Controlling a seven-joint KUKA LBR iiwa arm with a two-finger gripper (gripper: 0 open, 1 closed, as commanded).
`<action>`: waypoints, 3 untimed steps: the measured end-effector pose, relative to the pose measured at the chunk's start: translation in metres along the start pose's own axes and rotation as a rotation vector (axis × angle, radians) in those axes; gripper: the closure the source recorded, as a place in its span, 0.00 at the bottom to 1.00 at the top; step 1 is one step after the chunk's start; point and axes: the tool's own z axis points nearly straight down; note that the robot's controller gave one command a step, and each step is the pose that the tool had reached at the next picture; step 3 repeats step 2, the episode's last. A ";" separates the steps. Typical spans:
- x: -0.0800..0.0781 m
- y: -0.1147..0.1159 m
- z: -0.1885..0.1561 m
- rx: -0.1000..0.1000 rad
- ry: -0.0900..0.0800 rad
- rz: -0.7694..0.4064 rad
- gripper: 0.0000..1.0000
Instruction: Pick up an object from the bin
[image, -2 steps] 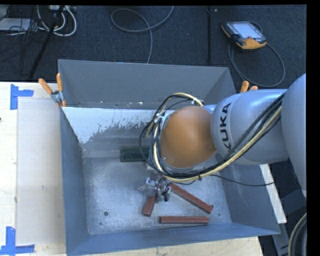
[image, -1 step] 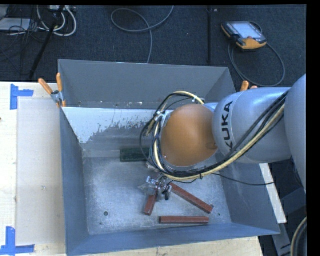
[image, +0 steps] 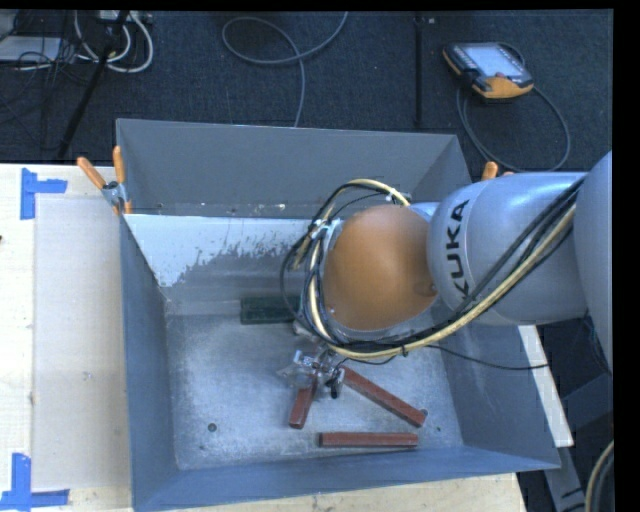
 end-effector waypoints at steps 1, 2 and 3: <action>0.000 0.000 -0.003 0.001 -0.001 0.001 1.00; 0.000 0.001 -0.007 -0.002 0.001 0.001 1.00; 0.000 0.001 -0.007 -0.002 0.001 0.001 1.00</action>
Offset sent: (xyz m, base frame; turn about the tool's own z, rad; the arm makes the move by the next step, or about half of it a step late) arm 0.0001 0.0000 0.0347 0.0000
